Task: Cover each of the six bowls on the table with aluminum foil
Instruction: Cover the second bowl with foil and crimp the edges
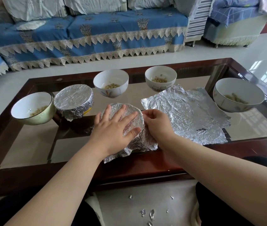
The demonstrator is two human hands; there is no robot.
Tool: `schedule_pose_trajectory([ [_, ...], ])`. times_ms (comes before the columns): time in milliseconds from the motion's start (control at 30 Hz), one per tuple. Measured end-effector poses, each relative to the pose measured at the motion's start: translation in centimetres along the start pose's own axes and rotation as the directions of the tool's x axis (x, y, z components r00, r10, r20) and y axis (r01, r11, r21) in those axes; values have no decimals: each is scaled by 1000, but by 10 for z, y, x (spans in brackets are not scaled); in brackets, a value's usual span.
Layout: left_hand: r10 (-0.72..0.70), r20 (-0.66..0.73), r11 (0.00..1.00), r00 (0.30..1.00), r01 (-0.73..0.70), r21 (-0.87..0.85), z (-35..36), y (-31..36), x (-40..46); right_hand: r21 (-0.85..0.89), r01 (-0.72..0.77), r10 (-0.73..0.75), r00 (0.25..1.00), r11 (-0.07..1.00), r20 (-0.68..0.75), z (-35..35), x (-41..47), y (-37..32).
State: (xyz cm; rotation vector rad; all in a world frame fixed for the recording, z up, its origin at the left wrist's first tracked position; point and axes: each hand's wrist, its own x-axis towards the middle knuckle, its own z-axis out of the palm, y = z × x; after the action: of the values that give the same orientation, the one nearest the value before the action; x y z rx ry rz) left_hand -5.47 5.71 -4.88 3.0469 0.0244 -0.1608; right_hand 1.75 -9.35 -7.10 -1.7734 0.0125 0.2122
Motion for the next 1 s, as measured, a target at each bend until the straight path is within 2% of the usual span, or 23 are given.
schedule_pose_trajectory([
  [100,-25,3,1000,1000,25,-8,-1,3,0,61,-44,45,999,997,-13,-6,-2,-4],
  [233,-108,-10,994,994,108,-13,0,10,0,-87,98,-93,994,991,54,-4,-9,-3],
  [333,-199,34,979,979,200,-39,-1,18,-2,-138,119,-108,990,983,86,-1,-5,-1],
  [467,-237,67,971,969,239,-24,-4,22,-4,-164,141,-118,982,976,146,-2,1,-4],
  [667,-246,-60,966,968,249,64,-12,19,-9,-277,232,-193,968,932,162,0,2,-6],
  [767,-219,-104,968,970,230,101,-9,13,-9,-315,259,-214,962,913,172,1,3,-6],
  [833,-140,-114,981,984,153,119,-6,6,-8,-332,276,-224,957,902,185,0,3,-7],
  [900,-51,-94,995,994,58,77,-4,0,-7,-331,285,-232,954,900,191,-1,4,-7],
  [1000,-26,-26,999,999,25,-36,-3,-3,-7,-359,295,-248,953,886,172,0,1,-5],
])
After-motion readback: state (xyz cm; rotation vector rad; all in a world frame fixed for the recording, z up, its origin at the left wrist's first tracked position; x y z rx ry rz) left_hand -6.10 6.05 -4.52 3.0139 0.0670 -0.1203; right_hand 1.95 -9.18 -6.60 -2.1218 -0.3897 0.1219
